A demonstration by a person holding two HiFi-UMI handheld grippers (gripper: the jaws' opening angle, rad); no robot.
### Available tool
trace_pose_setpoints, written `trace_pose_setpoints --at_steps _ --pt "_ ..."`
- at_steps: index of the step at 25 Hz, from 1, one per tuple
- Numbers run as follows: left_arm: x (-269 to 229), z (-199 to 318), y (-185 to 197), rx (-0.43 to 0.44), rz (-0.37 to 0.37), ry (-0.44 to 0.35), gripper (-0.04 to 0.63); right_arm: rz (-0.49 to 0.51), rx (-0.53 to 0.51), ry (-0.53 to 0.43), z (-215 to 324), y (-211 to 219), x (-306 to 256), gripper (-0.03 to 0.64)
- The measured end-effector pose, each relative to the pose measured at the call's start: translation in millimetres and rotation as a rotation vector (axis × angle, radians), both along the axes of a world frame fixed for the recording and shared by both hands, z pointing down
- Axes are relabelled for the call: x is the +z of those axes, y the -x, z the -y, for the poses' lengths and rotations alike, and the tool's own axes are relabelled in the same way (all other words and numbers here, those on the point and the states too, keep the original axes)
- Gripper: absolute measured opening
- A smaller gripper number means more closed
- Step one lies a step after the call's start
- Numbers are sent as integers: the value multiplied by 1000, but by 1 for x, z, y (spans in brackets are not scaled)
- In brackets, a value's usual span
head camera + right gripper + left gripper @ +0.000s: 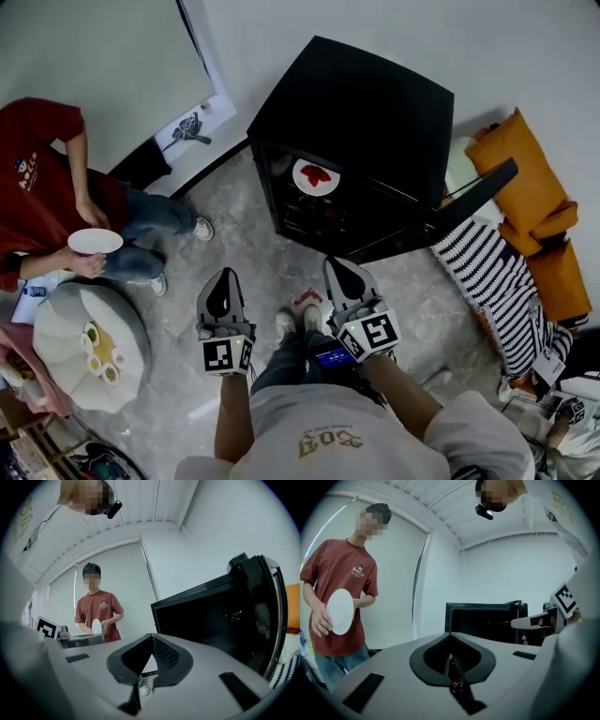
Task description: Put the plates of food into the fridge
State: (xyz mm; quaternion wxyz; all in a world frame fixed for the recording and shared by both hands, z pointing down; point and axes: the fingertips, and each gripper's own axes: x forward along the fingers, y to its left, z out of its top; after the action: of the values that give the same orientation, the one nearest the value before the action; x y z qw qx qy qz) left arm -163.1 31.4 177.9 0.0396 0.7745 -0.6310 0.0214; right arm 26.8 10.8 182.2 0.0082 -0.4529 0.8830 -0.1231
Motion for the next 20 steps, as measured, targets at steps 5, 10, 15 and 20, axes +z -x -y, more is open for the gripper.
trace_pose_setpoints --at_steps 5,10,15,20 --pt "-13 -3 -5 6 -3 -12 6 0 -6 -9 -4 -1 -12 11" --pt "-27 -5 -3 4 -19 -41 6 4 7 -11 -5 -2 -22 11" --pt "-38 -6 -2 3 -33 -50 6 16 14 -10 -7 -4 -28 11" --pt "-45 -1 -4 15 -28 -61 6 27 20 -13 -5 -5 -33 11"
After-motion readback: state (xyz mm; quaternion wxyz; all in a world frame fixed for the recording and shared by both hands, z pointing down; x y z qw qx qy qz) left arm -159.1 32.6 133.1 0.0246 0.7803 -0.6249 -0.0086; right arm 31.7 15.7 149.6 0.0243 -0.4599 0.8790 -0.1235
